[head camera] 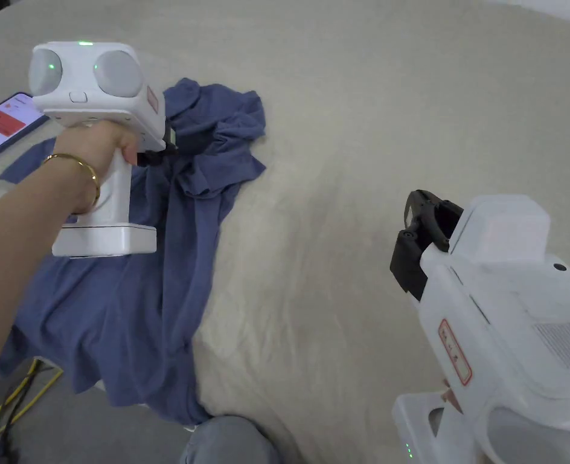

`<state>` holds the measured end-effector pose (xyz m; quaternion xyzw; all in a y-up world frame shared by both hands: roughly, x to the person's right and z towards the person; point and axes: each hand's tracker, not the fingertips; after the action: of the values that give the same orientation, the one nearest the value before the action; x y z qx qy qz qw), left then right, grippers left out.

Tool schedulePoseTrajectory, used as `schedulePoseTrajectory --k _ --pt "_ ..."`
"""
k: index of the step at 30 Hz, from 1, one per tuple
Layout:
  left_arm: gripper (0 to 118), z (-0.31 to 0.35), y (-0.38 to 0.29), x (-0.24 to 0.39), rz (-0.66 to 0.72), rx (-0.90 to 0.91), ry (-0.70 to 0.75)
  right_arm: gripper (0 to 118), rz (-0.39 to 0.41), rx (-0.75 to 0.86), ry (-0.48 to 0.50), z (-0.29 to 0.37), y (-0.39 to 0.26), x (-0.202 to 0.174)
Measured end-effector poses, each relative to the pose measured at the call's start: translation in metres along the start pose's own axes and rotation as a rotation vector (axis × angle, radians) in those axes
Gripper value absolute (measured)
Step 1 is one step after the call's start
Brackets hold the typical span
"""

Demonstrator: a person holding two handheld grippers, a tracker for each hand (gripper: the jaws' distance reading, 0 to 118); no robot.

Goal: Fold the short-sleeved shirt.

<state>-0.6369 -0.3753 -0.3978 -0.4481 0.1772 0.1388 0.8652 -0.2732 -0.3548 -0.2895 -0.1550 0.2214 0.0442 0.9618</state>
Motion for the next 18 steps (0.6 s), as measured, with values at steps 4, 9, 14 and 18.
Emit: schedulePoseTrajectory --k 4,9,14,18 --pt "0 0.056 0.006 -0.003 0.019 0.083 -0.024 0 -0.01 0.035 0.0 0.006 0.001 -0.001" --pt "0 0.132 0.015 0.005 0.049 0.202 -0.068 0 -0.008 0.084 0.002 0.016 0.001 -0.003" --pt "0 0.215 0.024 0.03 -0.007 0.354 -0.113 0 -0.001 0.125 -0.012 0.041 0.005 0.003" --pt "0 0.278 0.033 0.057 -0.056 0.473 -0.165 0 -0.003 0.164 -0.04 0.052 0.01 0.011"
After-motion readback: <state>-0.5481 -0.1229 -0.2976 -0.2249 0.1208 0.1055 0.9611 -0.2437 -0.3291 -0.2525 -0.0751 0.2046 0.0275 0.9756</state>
